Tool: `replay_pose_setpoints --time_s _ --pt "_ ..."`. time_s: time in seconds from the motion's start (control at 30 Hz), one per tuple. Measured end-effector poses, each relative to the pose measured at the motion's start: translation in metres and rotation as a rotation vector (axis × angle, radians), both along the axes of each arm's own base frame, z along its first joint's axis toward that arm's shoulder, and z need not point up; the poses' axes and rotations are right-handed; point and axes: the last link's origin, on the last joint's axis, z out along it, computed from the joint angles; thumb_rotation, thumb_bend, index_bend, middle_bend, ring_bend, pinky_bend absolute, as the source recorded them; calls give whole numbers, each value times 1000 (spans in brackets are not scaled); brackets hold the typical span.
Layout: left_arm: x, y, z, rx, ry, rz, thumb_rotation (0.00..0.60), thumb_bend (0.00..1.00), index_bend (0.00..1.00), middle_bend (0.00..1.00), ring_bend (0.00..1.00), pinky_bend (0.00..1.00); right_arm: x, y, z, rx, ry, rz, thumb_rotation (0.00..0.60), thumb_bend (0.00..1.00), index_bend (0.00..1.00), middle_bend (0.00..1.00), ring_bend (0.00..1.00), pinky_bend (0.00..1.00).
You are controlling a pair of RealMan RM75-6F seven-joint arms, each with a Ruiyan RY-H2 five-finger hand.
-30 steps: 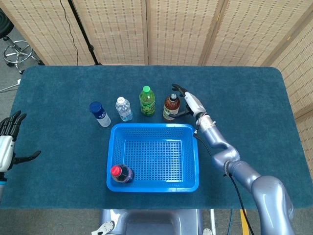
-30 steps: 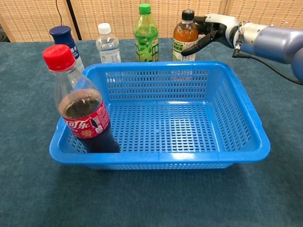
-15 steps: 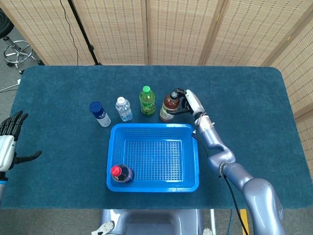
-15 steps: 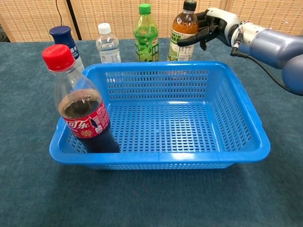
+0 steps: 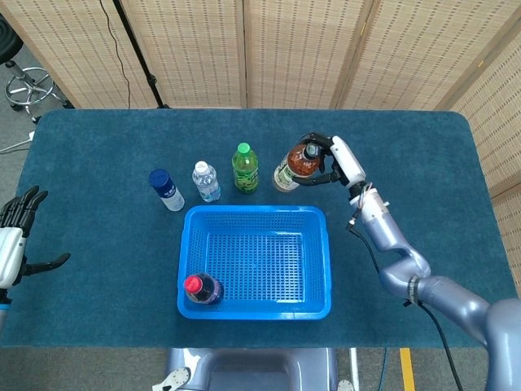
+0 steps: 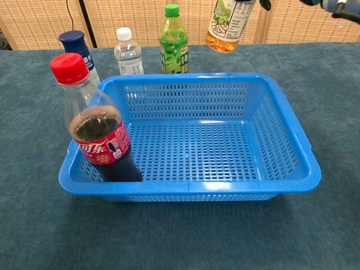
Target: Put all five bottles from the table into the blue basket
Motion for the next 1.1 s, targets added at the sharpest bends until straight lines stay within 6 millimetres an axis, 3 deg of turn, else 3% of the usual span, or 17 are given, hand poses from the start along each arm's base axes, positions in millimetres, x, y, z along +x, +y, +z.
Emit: replay_pose_setpoints --time_s 0.27,0.43,0.73,1.1 --pt "6 -6 -4 -24 -2 -35 600 0 0 0 0 0 -20 66 52 6 30 17 600 220 644 778 679 726" --pt "10 -9 -4 -29 3 -64 600 0 0 0 0 0 -40 111 68 12 87 24 600 222 644 778 679 726" --pt "7 -14 -6 -41 5 -58 600 0 0 0 0 0 -57 170 54 75 132 39 600 227 644 778 679 726" --pt "6 -18 -5 -46 6 -62 600 0 0 0 0 0 -42 197 24 117 137 68 600 227 644 778 679 725"
